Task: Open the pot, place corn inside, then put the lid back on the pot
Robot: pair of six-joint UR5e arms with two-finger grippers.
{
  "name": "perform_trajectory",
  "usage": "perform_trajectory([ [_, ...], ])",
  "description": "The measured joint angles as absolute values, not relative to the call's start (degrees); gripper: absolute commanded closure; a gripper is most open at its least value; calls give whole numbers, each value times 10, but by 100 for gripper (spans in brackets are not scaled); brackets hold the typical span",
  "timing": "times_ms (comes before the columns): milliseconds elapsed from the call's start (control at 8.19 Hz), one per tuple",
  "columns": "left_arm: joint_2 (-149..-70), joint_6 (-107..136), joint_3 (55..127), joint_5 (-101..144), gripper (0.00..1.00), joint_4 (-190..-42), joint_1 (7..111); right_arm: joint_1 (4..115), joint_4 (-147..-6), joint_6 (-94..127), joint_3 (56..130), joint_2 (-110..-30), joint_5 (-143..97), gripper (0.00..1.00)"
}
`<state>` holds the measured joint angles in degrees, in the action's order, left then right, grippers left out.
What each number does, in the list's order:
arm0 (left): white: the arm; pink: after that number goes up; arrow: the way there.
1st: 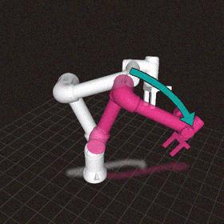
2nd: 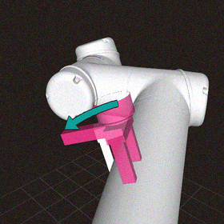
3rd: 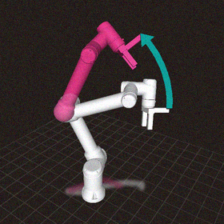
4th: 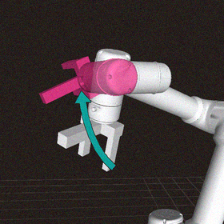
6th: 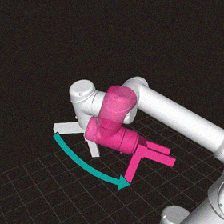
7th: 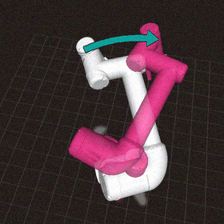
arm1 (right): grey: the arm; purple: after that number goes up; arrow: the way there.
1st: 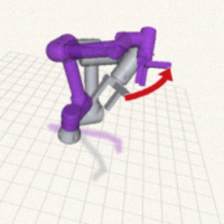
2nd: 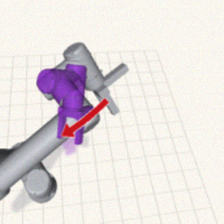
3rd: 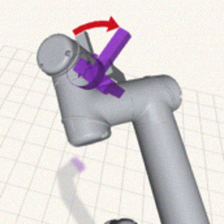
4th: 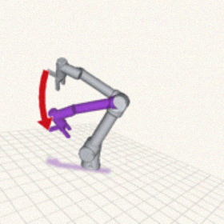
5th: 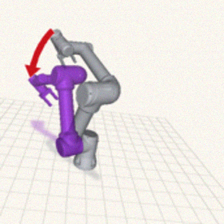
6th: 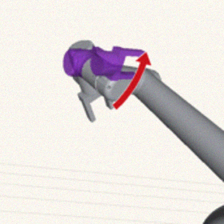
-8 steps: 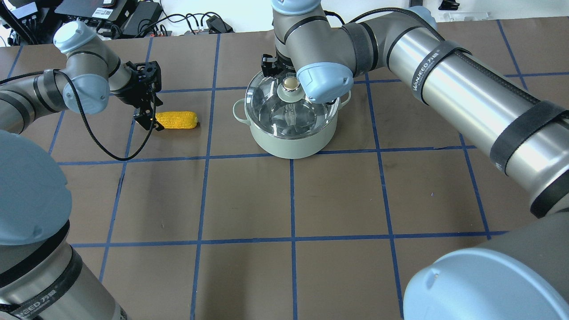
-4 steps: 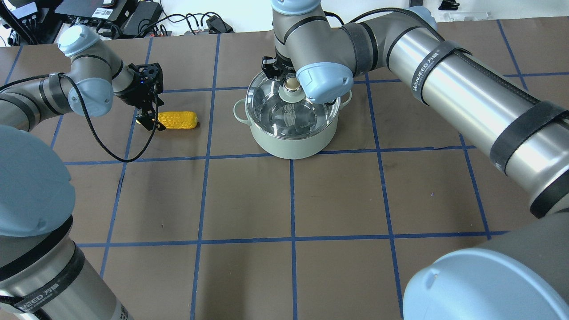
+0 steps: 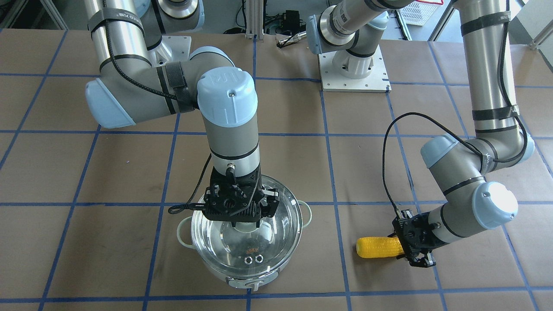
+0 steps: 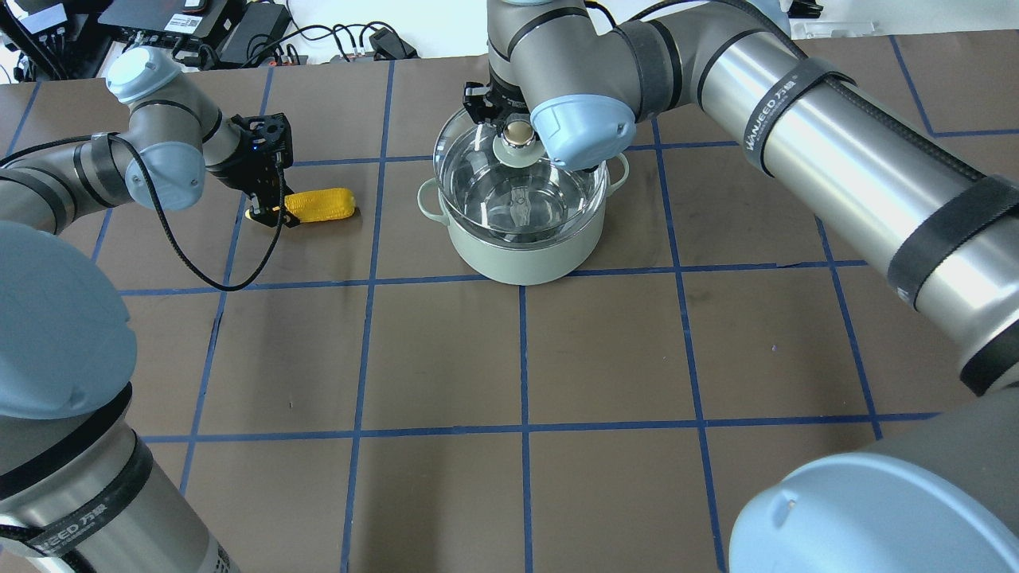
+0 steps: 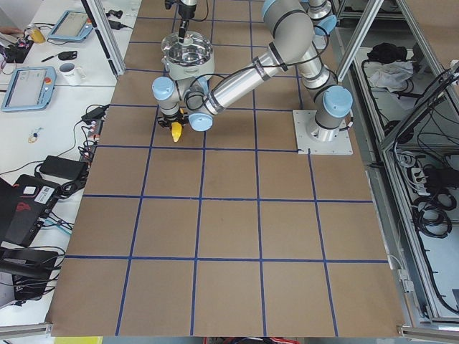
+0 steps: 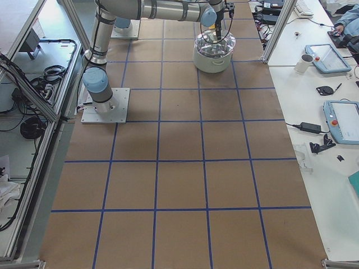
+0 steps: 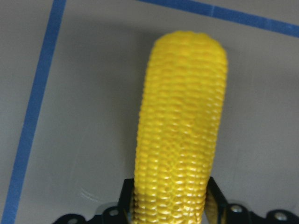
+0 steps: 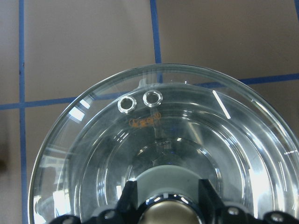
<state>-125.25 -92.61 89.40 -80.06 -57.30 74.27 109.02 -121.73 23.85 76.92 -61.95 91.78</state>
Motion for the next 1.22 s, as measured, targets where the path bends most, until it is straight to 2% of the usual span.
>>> perform_trajectory([
  [366, -1236, -892, 893, -806, 100, -580, 743, 1081, -1149, 199, 763, -683, 920, 65],
  [733, -1152, -820, 890, -817, 100, -613, 754, 1015, -998, 135, 786, -801, 903, 65],
  [977, -1091, -739, 888, -821, 100, -618, 795, 970, -943, 83, 821, -870, 892, 66],
  [1221, -1055, -641, 887, -823, 100, -595, 869, 952, -927, 54, 842, -897, 893, 65],
])
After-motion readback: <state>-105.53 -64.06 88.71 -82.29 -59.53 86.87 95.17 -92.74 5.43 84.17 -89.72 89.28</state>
